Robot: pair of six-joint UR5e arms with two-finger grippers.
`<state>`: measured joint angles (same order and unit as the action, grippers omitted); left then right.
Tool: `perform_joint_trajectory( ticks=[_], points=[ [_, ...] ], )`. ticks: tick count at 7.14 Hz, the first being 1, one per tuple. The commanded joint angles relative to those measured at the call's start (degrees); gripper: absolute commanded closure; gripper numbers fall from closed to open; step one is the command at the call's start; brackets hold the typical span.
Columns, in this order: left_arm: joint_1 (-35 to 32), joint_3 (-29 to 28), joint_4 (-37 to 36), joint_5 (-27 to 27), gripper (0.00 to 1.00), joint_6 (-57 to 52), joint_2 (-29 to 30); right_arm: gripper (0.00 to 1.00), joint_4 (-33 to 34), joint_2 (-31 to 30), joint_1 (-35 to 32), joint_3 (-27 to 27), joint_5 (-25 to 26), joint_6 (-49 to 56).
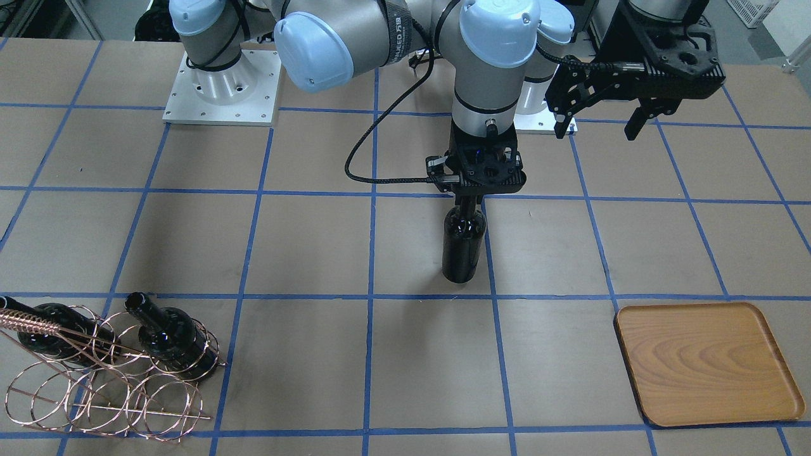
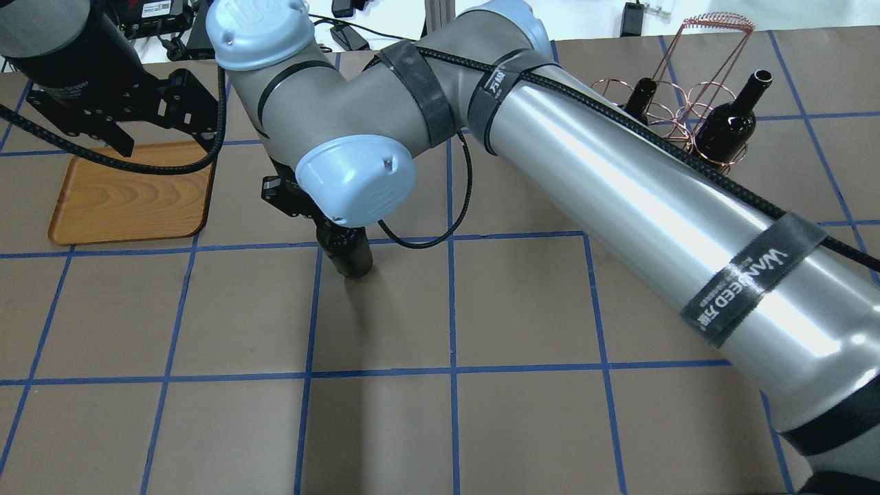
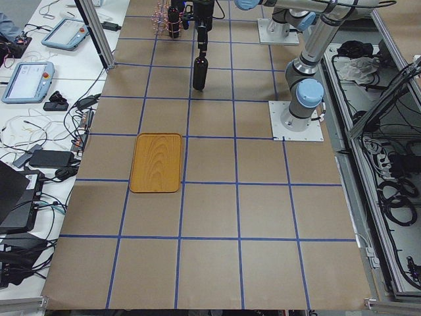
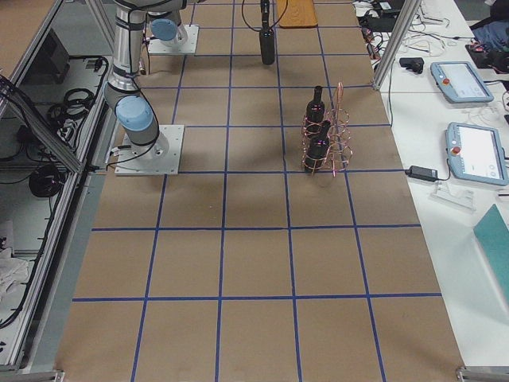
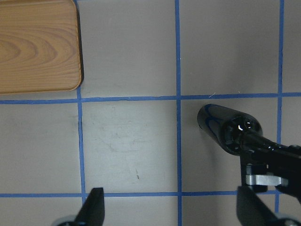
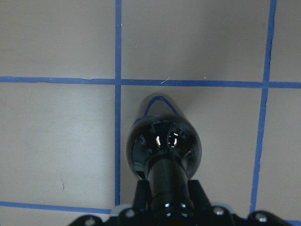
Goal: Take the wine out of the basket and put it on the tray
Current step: 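Carry the bottle toward the tray and set it upright on the table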
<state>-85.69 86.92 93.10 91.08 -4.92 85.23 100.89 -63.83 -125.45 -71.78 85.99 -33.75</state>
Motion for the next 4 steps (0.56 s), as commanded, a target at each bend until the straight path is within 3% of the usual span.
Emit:
perform_joint_trajectory(
  ticks=[1, 3, 4],
  points=[
    [-0.1, 0.0, 0.1, 0.1, 0.00, 0.0, -0.1, 0.74, 0.0, 1.1, -0.8, 0.0, -0.6, -0.6],
    [-0.1, 0.3, 0.0, 0.0, 0.00, 0.0, -0.2, 0.22, -0.1, 0.7, -0.8, 0.0, -0.6, -0.8],
    [-0.1, 0.4, 0.0, 0.0, 0.00, 0.0, -0.2, 0.05, -0.1, -0.1, -0.8, 0.1, -0.6, -0.8]
  ],
)
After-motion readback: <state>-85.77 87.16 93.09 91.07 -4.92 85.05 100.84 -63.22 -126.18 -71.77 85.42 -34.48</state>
